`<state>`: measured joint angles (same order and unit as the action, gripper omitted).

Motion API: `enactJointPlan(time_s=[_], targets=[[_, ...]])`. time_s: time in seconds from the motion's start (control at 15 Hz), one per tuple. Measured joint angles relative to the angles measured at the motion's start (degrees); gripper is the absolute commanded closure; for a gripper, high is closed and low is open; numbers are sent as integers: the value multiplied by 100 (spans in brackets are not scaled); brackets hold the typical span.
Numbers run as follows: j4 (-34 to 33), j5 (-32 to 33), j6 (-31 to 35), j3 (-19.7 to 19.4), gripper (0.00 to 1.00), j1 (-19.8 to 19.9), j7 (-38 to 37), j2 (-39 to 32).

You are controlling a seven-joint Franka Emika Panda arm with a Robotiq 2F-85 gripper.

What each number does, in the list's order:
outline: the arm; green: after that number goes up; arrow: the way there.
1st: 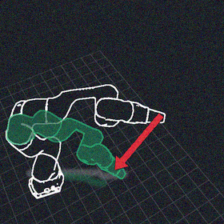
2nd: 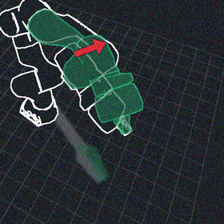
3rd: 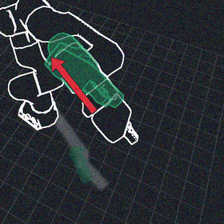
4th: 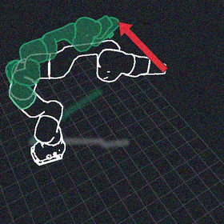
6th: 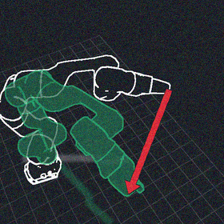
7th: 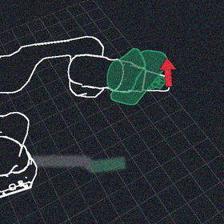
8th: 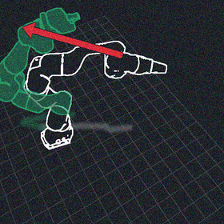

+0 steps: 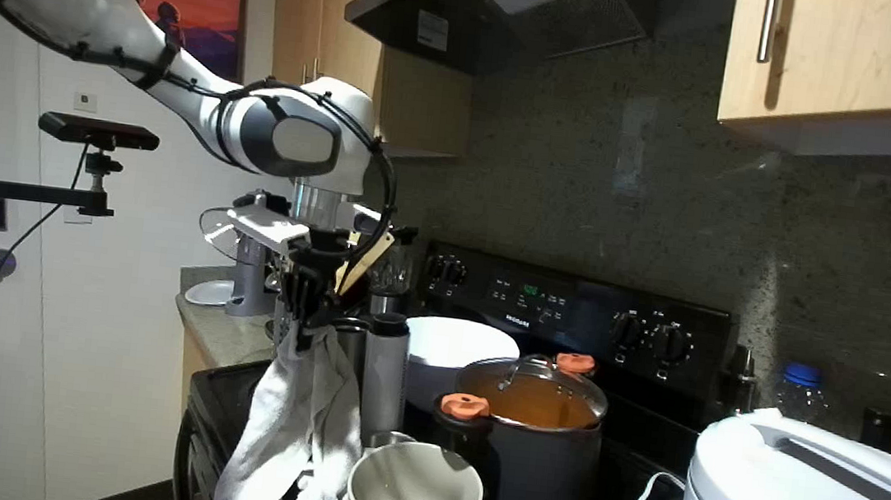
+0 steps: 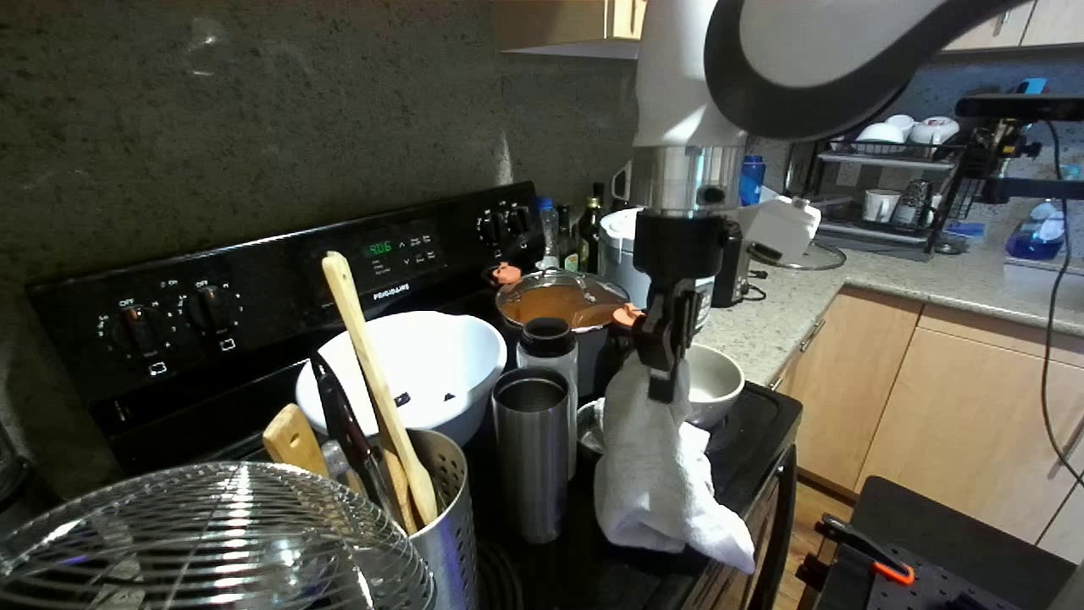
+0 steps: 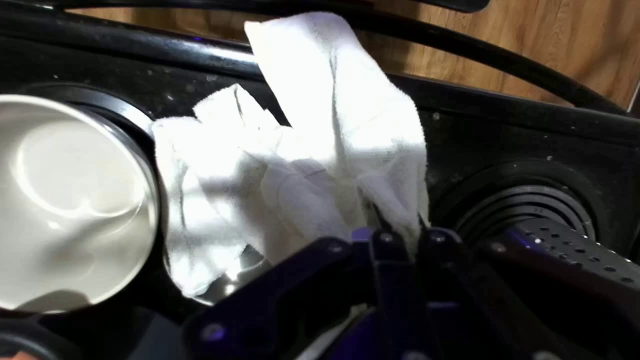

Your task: Use the white cloth to wipe the white bowl on the bottom right of the stove

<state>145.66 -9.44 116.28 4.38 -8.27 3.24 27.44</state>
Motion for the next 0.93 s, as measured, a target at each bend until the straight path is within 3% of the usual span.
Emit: enactJointPlan(time_s=[0.47, 0.53, 0.6, 0.93], targets=[[911, 60, 1936, 158, 97, -193, 196, -760], [979, 112, 2151, 159, 69, -197, 196, -876], [1019, 180, 2318, 159, 68, -191, 196, -975], [1005, 443, 2575, 140, 31, -92, 194, -1124]])
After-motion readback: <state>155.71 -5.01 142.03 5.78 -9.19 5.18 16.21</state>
